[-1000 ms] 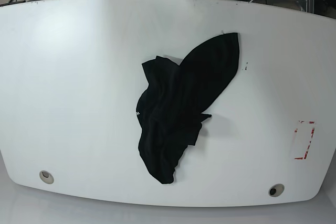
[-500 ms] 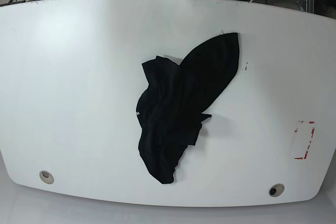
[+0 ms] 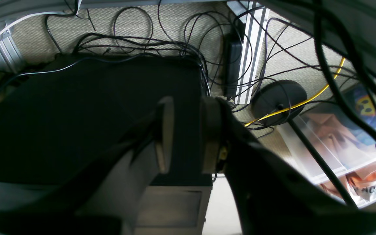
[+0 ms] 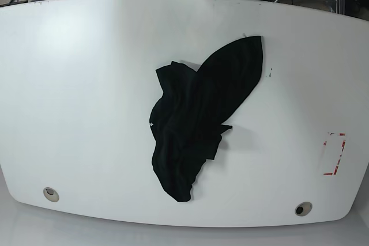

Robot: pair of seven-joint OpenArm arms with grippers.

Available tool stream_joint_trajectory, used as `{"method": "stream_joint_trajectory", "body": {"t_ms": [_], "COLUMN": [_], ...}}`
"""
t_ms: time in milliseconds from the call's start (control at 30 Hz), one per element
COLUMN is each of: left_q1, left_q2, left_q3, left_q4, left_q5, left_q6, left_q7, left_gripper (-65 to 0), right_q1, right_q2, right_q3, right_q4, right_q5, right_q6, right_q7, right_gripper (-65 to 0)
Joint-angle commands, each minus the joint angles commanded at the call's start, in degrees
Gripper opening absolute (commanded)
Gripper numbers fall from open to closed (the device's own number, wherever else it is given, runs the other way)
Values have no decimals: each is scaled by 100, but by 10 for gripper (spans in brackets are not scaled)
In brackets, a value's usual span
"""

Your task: Layout the t-shirt on the table in an organized manner, then fold the t-shirt properly

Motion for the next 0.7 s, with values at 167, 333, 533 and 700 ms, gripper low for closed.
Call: {"method": "stream_joint_trajectory", "body": {"t_ms": [167,333,533,700], "left_q1": [431,782,1204,1644], "left_q2": [26,35,44,44], "left_q3": [0,9,-18,-18], "left_q4": [809,1442,2110,2664], "left_q5": [-9,-18,-26,-26], "left_q6": [-9,-167,-580,-651], "left_q7": [0,0,9,9], "left_gripper": [-525,-525,-525,-525], "right_q1": [-290,-721,-1240,-1618], "right_q2": [9,18,0,18], "right_q3": [9,62,501,563], "right_q4": [316,958,1811,2382], "right_q5": [18,18,-26,-26], "right_q6": [0,-9,-9,-9], "right_q7": [123,123,97,-105], "right_gripper": [-645,-647,-647,-647]}}
